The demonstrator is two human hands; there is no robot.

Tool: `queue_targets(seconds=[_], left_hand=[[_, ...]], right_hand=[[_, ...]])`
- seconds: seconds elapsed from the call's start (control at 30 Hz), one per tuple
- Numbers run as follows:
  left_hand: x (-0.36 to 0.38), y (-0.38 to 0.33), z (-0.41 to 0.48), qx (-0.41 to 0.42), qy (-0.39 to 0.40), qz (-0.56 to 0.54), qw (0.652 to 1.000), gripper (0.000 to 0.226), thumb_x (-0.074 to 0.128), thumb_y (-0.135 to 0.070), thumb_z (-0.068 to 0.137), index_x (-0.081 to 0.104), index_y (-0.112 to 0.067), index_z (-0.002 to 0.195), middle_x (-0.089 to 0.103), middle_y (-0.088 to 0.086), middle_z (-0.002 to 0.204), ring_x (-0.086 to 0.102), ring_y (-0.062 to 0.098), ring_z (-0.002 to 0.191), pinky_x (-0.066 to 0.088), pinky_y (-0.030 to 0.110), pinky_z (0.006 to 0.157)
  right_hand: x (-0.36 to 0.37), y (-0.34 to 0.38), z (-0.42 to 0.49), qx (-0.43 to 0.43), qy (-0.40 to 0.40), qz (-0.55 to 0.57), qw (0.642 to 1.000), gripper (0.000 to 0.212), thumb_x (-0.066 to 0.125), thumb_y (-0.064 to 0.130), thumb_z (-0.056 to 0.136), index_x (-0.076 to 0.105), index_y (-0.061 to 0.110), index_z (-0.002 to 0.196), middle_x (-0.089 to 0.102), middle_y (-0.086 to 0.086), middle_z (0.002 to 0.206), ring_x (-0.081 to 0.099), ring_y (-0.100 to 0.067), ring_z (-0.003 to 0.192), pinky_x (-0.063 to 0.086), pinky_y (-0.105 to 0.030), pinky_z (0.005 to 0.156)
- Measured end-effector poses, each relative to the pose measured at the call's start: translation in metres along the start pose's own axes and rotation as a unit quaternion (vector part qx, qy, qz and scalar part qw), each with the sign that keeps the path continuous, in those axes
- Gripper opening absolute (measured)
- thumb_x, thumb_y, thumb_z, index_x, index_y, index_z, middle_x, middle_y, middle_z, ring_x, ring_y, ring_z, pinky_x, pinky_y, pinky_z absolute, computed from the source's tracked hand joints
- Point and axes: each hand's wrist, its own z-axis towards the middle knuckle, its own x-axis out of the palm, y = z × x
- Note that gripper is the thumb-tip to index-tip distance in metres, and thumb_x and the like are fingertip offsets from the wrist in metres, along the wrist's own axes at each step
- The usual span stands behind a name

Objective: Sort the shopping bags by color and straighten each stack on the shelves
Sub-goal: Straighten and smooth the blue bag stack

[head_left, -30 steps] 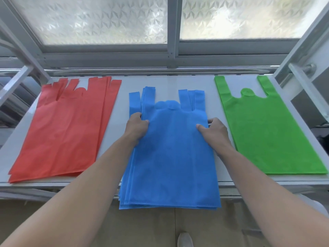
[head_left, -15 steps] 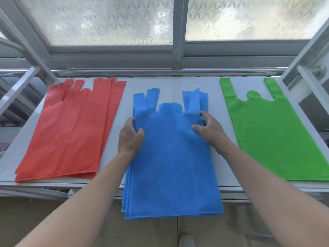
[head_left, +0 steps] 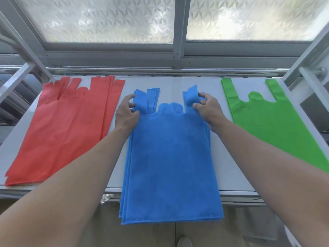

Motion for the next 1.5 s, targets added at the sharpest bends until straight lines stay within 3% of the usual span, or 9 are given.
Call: queue_targets(seconds=[0.1,0.23,0.4,0.5,0.6,1.0,1.17,1.27,1.5], left_hand=[[-0.001,0.008,0.003,0.009,-0.014,0.036,0.999,0.060,0.051,0.001,0.089,0.055,-0.028,0.141,0.066,0.001,0.122,0.067,0.020,0.097,0.060,0.044,0.085],[0.005,0.019,0.004,0.007,-0.048,0.120,0.992,0.058,0.071,-0.016,0.088,0.053,-0.018,0.143,0.063,0.006,0.130,0.057,0.028,0.122,0.047,0.052,0.106],[0.015,0.000,0.006,-0.085,-0.051,0.127,0.987,0.077,0.086,-0.030,0.082,0.044,-0.008,0.143,0.058,0.013,0.134,0.057,0.033,0.125,0.049,0.047,0.106],[0.014,-0.014,0.015,-0.184,-0.027,0.110,0.976,0.047,0.089,-0.023,0.078,0.058,-0.008,0.110,0.069,0.010,0.111,0.067,0.032,0.101,0.058,0.045,0.095],[0.011,-0.014,0.026,-0.207,0.004,0.095,0.974,0.038,0.092,-0.022,0.070,0.059,-0.011,0.086,0.071,0.009,0.097,0.070,0.031,0.094,0.061,0.044,0.089],[0.007,-0.024,-0.010,0.069,-0.026,-0.093,0.993,0.009,0.061,-0.017,0.100,0.058,-0.024,0.105,0.077,0.001,0.098,0.073,0.021,0.082,0.057,0.036,0.068],[0.026,-0.037,0.009,0.019,0.010,-0.023,0.999,0.029,0.058,-0.019,0.100,0.057,-0.025,0.129,0.072,0.003,0.111,0.069,0.024,0.091,0.051,0.032,0.069],[0.033,-0.028,0.011,-0.045,0.035,0.092,0.994,0.055,0.067,-0.026,0.097,0.049,-0.020,0.148,0.057,0.011,0.137,0.059,0.030,0.121,0.054,0.044,0.094],[0.021,-0.027,-0.022,-0.139,0.018,0.167,0.976,0.088,0.085,-0.047,0.079,0.041,-0.007,0.143,0.046,0.016,0.145,0.047,0.036,0.135,0.050,0.049,0.102]], right_hand=[[0.000,-0.002,0.006,0.003,0.011,0.002,1.000,0.044,0.058,0.005,0.095,0.057,0.018,0.137,0.077,-0.005,0.113,0.075,-0.031,0.101,0.062,-0.046,0.088],[0.004,-0.009,0.007,-0.005,-0.026,-0.215,0.976,0.052,0.068,0.023,0.094,0.054,0.009,0.142,0.062,-0.010,0.131,0.062,-0.029,0.121,0.051,-0.041,0.102],[0.013,-0.006,0.008,0.021,-0.033,-0.360,0.932,0.054,0.072,0.045,0.090,0.054,0.003,0.118,0.053,-0.016,0.130,0.053,-0.037,0.122,0.047,-0.041,0.089],[0.013,-0.001,0.016,0.032,-0.020,-0.376,0.926,0.040,0.074,0.045,0.086,0.050,0.013,0.082,0.062,-0.017,0.121,0.059,-0.038,0.113,0.043,-0.038,0.075],[0.014,0.002,0.013,0.014,-0.010,-0.390,0.920,0.039,0.073,0.042,0.088,0.045,0.016,0.079,0.063,-0.016,0.115,0.059,-0.037,0.111,0.042,-0.038,0.073],[-0.014,-0.007,-0.013,-0.114,-0.047,-0.230,0.965,0.024,0.058,0.029,0.099,0.058,0.010,0.114,0.052,0.000,0.067,0.052,-0.019,0.071,0.046,-0.038,0.078],[-0.022,-0.007,-0.008,-0.030,-0.040,-0.224,0.973,0.031,0.057,0.026,0.093,0.064,0.011,0.119,0.071,-0.006,0.104,0.065,-0.025,0.096,0.053,-0.039,0.085],[-0.023,-0.011,-0.009,0.005,-0.054,-0.292,0.955,0.033,0.060,0.021,0.093,0.060,0.004,0.122,0.065,-0.014,0.119,0.061,-0.031,0.104,0.051,-0.040,0.086],[-0.026,-0.012,-0.035,0.086,-0.026,-0.411,0.907,0.088,0.067,0.061,0.090,0.039,-0.002,0.145,0.047,-0.021,0.147,0.049,-0.039,0.134,0.046,-0.045,0.107]])
